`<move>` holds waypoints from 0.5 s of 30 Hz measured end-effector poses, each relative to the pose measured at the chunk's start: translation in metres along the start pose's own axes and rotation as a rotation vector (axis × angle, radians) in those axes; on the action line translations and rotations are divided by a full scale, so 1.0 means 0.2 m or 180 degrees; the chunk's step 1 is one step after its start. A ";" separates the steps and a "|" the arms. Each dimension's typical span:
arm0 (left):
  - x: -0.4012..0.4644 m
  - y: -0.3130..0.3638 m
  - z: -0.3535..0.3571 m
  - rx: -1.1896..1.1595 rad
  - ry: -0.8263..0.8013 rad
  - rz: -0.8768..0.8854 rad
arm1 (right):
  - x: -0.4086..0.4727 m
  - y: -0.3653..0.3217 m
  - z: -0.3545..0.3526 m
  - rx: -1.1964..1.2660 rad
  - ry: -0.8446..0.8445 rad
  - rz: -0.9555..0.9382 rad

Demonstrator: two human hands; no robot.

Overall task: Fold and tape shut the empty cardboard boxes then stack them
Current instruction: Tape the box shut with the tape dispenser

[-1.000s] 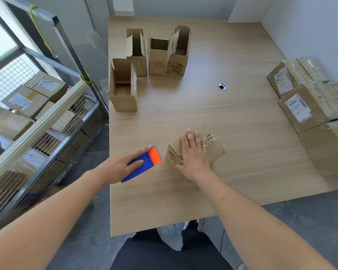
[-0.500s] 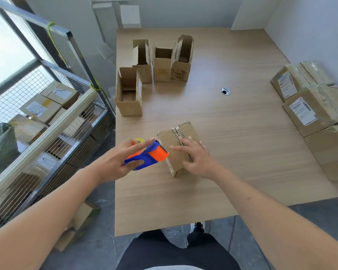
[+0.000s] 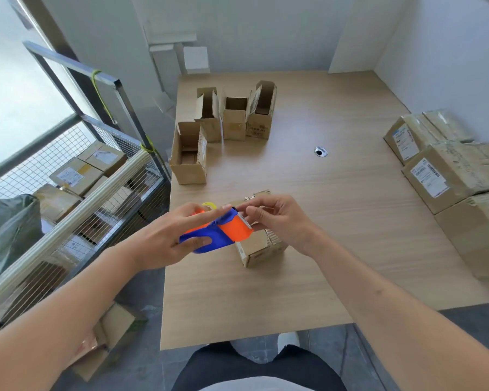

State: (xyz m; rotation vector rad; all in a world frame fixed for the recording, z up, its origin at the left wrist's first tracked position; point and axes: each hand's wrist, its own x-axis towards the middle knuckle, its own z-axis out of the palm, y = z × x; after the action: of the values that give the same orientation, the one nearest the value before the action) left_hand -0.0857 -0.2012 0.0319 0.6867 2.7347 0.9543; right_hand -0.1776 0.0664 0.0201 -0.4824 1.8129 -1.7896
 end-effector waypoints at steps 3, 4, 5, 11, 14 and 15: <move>0.01 0.07 0.02 -0.0008 0.0018 0.0028 | -0.04 -0.02 -0.02 0.0022 0.0062 -0.0038; 0.01 0.09 0.03 0.0022 0.0019 0.0024 | -0.06 -0.03 -0.02 0.0009 0.0110 -0.0051; 0.02 0.11 0.04 0.0047 0.0023 0.0015 | -0.07 -0.03 -0.02 -0.0011 0.0175 -0.0071; 0.08 0.21 0.15 0.0117 0.0007 -0.0261 | -0.11 0.05 -0.09 -0.0125 0.0695 0.0163; 0.11 0.24 0.24 0.0059 -0.0105 -0.0495 | -0.15 0.17 -0.14 -0.0068 0.0948 0.0547; 0.10 0.23 0.27 -0.0009 -0.0146 -0.0584 | -0.17 0.21 -0.16 -0.0058 0.1044 0.0661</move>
State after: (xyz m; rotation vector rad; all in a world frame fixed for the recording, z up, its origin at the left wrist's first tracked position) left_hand -0.0703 -0.1311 0.0182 0.4415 2.6989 0.8895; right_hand -0.1647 0.1153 -0.0190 -0.0014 2.0129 -1.7865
